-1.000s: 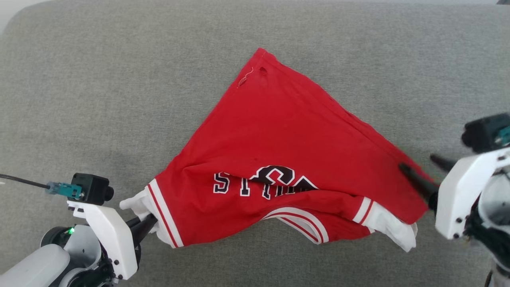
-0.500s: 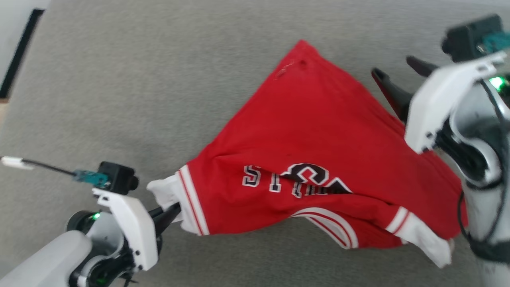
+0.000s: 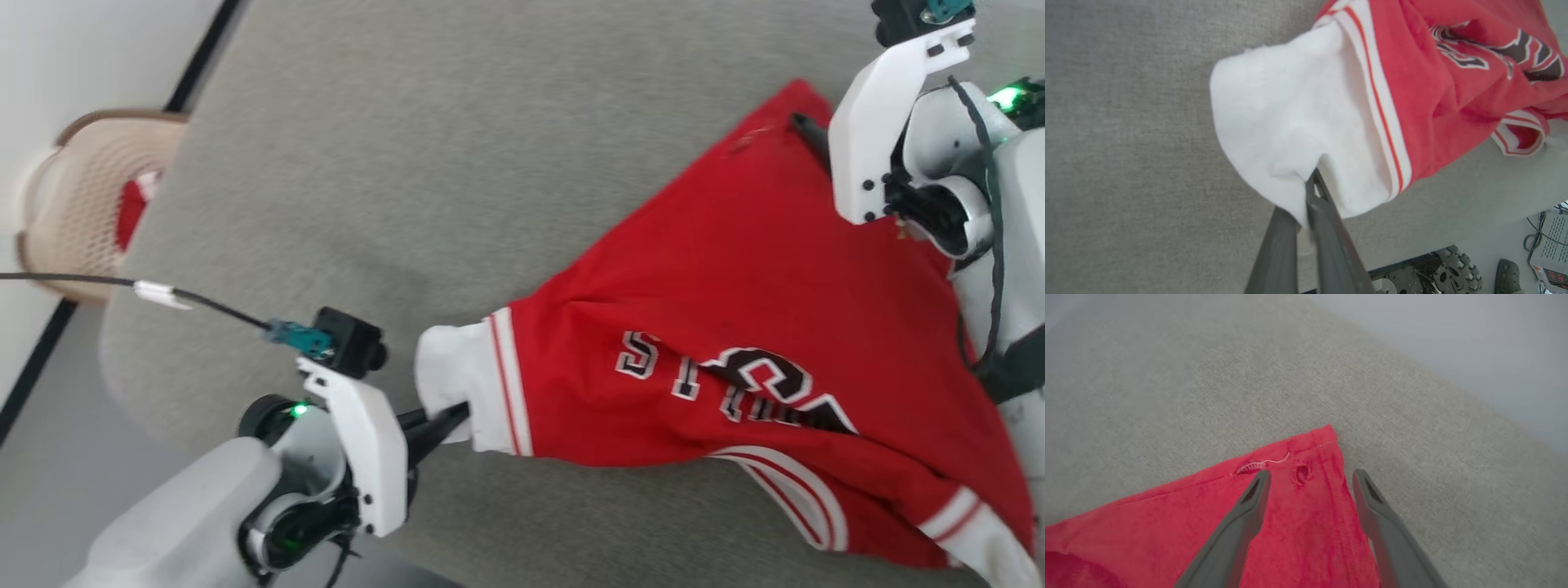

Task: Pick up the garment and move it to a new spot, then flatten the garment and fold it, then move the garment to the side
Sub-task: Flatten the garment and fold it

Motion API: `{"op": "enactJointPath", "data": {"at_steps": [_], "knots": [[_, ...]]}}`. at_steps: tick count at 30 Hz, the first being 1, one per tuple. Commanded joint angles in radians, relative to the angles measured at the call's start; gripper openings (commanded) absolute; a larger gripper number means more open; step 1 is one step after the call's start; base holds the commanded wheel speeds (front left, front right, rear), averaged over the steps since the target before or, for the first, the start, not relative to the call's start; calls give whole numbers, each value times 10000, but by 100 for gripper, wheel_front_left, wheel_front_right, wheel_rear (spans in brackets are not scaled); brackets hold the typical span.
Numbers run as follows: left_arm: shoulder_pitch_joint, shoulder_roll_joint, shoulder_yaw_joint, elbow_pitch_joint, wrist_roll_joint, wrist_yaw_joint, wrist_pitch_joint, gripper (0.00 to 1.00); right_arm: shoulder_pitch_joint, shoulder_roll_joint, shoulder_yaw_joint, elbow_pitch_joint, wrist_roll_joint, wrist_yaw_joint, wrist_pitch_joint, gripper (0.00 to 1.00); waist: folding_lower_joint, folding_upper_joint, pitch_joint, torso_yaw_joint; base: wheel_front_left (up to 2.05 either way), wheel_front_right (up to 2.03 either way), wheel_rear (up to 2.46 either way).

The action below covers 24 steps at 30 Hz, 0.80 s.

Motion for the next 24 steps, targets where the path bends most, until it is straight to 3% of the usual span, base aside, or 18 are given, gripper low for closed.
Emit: {"op": "enactJointPath", "data": {"at_steps": [1,9,17,18,19,24], "knots": [[-223,-200,-84,118,80,-126,13,0,-296,-137,223,548,-84,1,-100,100,0,0,207,540,0,0,0],[-493,-818,-309,742,137,-494,-71,0,-869,-490,1535,3256,-275,1,303,100,0,0,538,1116,0,0,0],[-591,-952,-351,1196,13,-663,-160,0,-377,-585,2512,4634,498,30,1449,100,0,0,562,1111,0,0,0],[-637,-946,-337,1237,-23,-688,-148,0,-476,-644,2470,4728,578,30,1481,41,0,0,551,1068,0,0,0],[-690,-927,-312,1269,-53,-688,-134,0,-570,-660,2521,4697,661,24,1495,0,0,0,541,1022,0,0,0],[-1049,-610,-95,1373,-170,-768,-51,0,-1455,-848,2538,4189,1085,-4,859,0,0,0,414,660,0,0,0]]}}
